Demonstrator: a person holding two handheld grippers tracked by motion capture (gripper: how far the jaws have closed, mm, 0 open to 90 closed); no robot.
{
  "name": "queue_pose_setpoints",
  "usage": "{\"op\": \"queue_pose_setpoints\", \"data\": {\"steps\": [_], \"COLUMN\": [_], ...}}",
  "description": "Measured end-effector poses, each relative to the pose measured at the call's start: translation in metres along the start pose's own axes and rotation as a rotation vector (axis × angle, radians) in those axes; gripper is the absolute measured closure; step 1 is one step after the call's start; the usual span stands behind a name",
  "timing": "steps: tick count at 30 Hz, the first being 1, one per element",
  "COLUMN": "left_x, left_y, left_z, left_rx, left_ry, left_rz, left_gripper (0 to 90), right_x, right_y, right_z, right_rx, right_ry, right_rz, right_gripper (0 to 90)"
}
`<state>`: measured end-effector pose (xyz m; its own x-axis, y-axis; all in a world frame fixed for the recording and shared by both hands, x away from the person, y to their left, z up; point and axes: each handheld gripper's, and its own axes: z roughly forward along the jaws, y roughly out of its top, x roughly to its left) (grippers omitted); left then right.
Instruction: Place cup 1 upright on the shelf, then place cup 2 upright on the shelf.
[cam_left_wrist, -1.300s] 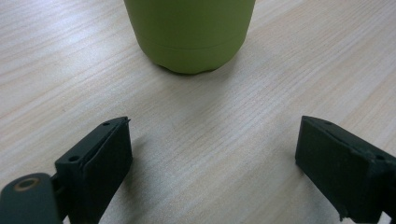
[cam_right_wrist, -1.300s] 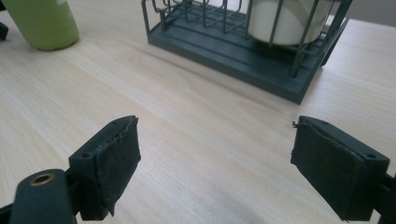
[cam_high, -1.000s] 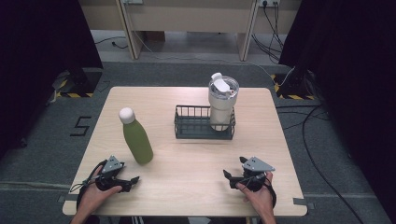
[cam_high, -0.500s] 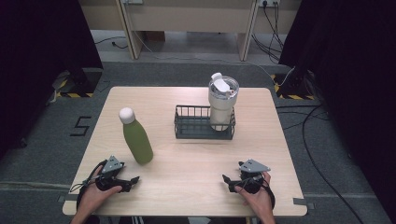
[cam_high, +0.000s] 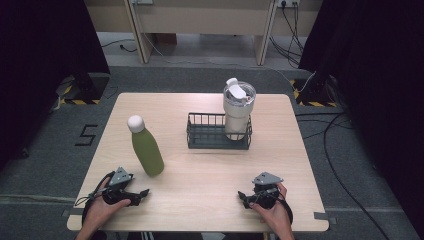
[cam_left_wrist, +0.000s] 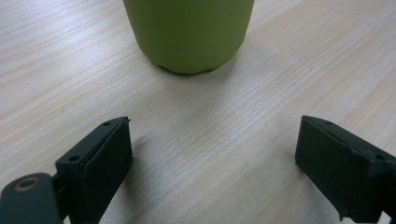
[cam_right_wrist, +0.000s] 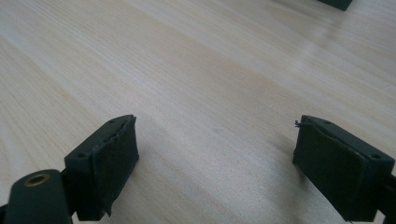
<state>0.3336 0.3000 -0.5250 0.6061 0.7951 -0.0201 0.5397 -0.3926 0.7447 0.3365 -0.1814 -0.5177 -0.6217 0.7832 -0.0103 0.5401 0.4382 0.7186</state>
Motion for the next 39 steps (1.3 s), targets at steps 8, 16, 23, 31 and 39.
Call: {"op": "queue_pose_setpoints", "data": {"steps": [8, 16, 23, 31, 39], "left_x": [-0.0002, -0.0002, -0.0001, -0.0002, 0.0002], "left_y": [-0.0001, 0.0000, 0.0000, -0.0001, -0.0005], "left_z": [0.0000, 0.0000, 0.0000, 0.0000, -0.0012], "left_rx": [0.001, 0.001, 0.001, 0.000, -0.013], "left_ry": [-0.001, -0.001, -0.001, 0.000, 0.002], "left_rz": [-0.002, -0.002, -0.002, -0.002, -0.007], "left_gripper": [10.3, 10.3, 10.3, 10.3, 14.7], "right_x": [-0.0005, -0.0006, -0.0005, -0.0008, -0.0008], "right_y": [0.0003, 0.0003, 0.0003, 0.0004, 0.0006], "right_z": [0.0008, 0.0009, 0.0010, 0.0012, 0.0013], "right_rx": [0.005, 0.006, 0.007, 0.010, 0.012], "right_ry": [0.004, 0.003, 0.002, 0.000, -0.003], "right_rz": [0.001, 0.000, 0.003, 0.003, 0.006], "right_gripper": [10.3, 10.1, 9.6, 8.8, 8.2]}}
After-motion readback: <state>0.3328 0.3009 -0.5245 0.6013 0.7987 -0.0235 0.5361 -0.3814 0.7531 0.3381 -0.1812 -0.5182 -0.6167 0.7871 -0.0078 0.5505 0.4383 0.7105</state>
